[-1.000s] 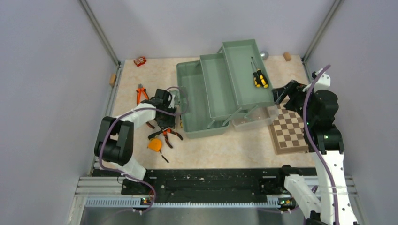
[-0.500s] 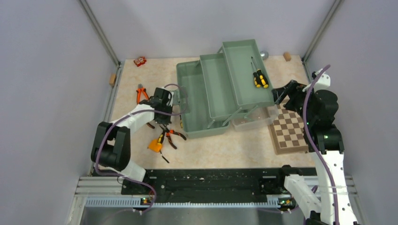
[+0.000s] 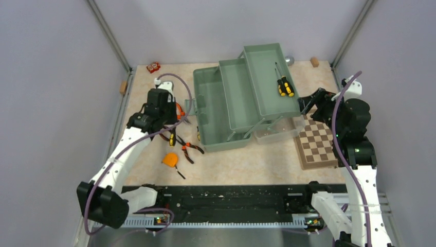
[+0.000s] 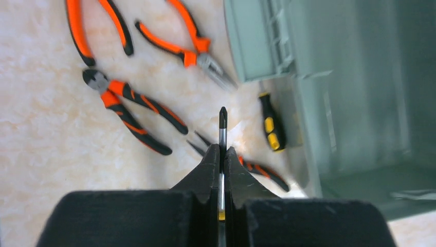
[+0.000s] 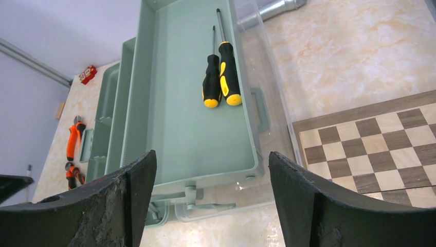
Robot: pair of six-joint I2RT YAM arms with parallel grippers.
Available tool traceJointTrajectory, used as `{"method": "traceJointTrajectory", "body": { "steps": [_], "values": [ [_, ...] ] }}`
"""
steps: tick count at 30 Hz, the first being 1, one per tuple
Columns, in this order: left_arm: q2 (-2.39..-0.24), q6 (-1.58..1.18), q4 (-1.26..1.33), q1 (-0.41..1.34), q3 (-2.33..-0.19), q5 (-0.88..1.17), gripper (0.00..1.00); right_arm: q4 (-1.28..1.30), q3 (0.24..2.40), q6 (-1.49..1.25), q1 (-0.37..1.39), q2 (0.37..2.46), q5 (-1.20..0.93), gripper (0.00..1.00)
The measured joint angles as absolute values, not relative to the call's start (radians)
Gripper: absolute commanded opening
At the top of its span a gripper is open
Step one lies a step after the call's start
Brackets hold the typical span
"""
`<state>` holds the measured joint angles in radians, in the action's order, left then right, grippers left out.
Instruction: Pack the tool kit
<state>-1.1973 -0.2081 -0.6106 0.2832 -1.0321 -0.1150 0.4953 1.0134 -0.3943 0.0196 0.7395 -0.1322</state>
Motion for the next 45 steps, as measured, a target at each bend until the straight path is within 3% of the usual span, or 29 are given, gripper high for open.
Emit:
{"method": "traceJointTrajectory", "body": {
  "steps": [5, 12, 23, 37, 41, 45],
  "values": [
    [-1.092, -0.327, -0.583, 0.283, -1.129, -0.091, 0.0, 0.495, 1.013, -0.394, 0.02, 0.739, -0.133, 0.79],
    [-1.111, -0.624, -0.382, 0.296, -1.211, 0.107, 0.0, 0.495, 1.013, -0.4, 0.02, 0.732, -0.142, 0.79],
    [-1.449, -0.93, -0.11, 0.542, -1.465, 0.122, 0.0, 0.494, 1.005, -0.425, 0.02, 0.714, -0.172, 0.79],
    [-1.86, -1.047, 0.001, 0.706, -1.804, 0.001, 0.0, 0.487, 0.993, -0.45, 0.037, 0.669, -0.186, 0.79],
    [-1.954, -1.048, -0.007, 0.728, -1.855, -0.014, 0.16, 0.488, 0.993, -0.449, 0.044, 0.66, -0.186, 0.79],
    [-2.008, -1.046, -0.027, 0.73, -1.895, -0.017, 0.41, 0.493, 0.993, -0.449, 0.046, 0.654, -0.186, 0.79]
  ]
}}
